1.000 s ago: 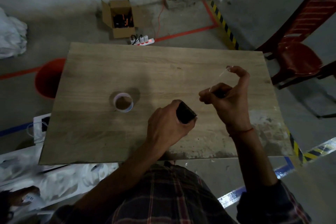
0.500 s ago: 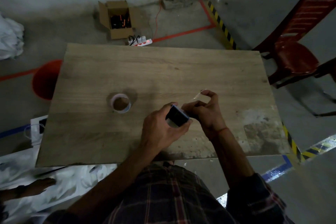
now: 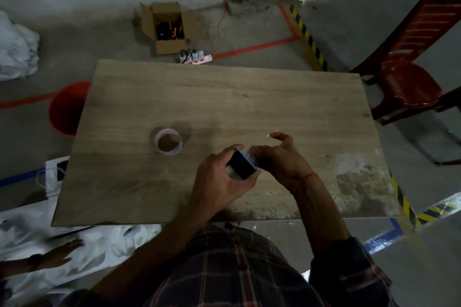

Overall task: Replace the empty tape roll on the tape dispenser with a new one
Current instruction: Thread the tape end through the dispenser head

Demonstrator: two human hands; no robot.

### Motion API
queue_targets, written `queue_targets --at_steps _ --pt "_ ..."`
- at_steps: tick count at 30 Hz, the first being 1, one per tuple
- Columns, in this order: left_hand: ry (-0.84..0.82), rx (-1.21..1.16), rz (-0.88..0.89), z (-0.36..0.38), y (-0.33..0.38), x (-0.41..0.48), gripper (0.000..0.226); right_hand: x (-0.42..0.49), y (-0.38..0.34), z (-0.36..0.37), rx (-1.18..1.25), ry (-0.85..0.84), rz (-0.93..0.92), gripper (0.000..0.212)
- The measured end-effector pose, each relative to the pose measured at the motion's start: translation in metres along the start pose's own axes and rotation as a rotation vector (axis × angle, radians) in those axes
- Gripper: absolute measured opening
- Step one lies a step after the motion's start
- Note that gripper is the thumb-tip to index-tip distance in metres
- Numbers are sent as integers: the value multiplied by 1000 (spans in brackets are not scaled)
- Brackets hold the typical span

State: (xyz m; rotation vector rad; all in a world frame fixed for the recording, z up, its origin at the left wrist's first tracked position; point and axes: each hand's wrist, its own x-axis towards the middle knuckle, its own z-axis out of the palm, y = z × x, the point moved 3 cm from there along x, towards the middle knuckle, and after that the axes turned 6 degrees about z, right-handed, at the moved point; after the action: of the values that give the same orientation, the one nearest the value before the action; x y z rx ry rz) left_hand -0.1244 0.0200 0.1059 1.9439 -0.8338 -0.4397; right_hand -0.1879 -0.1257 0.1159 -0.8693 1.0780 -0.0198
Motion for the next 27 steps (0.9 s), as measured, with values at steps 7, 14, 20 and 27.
queue_targets --at_steps 7,14,20,27 --pt "24 17 61 -3 3 2 70 -2 -12 -7 9 -93 94 68" --pt "76 -26 129 -3 2 1 68 0 2 3 -51 59 -166 67" --pt "134 -90 124 -7 2 0 67 -13 7 20 -242 187 -423 63" --pt "90 -75 75 -4 -3 1 67 -5 10 18 -164 154 -318 60"
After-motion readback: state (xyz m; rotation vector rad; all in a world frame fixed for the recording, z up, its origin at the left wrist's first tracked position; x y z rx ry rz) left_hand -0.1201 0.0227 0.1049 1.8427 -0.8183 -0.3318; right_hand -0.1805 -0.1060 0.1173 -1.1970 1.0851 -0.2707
